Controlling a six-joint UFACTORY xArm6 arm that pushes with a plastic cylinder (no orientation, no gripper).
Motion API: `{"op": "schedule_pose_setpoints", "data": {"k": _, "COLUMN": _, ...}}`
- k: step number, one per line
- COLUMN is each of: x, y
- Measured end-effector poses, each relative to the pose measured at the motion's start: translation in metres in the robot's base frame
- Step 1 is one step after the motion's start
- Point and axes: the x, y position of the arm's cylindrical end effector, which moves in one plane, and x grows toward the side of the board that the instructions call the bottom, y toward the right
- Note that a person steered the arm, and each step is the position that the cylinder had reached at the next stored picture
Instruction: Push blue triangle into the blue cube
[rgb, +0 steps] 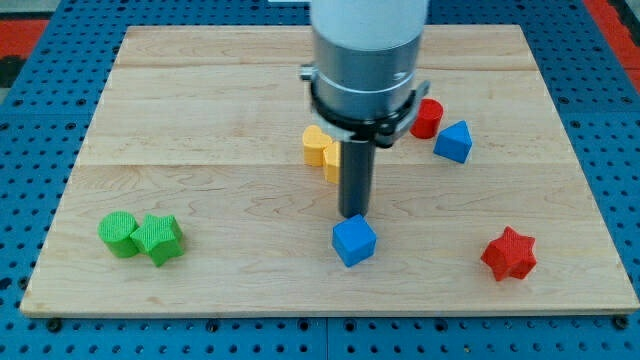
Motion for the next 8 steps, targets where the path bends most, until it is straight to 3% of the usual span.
{"op": "schedule_pose_setpoints", "data": {"k": 3, "x": -0.056, "y": 0.221}}
{"op": "schedule_pose_setpoints", "data": {"k": 4, "x": -0.110, "y": 0.212}}
{"op": "schedule_pose_setpoints", "data": {"k": 5, "x": -0.137, "y": 0.196}}
{"op": "schedule_pose_setpoints", "data": {"k": 6, "x": -0.136, "y": 0.192}}
{"op": "schedule_pose_setpoints", "data": {"k": 8, "x": -0.108, "y": 0.110}}
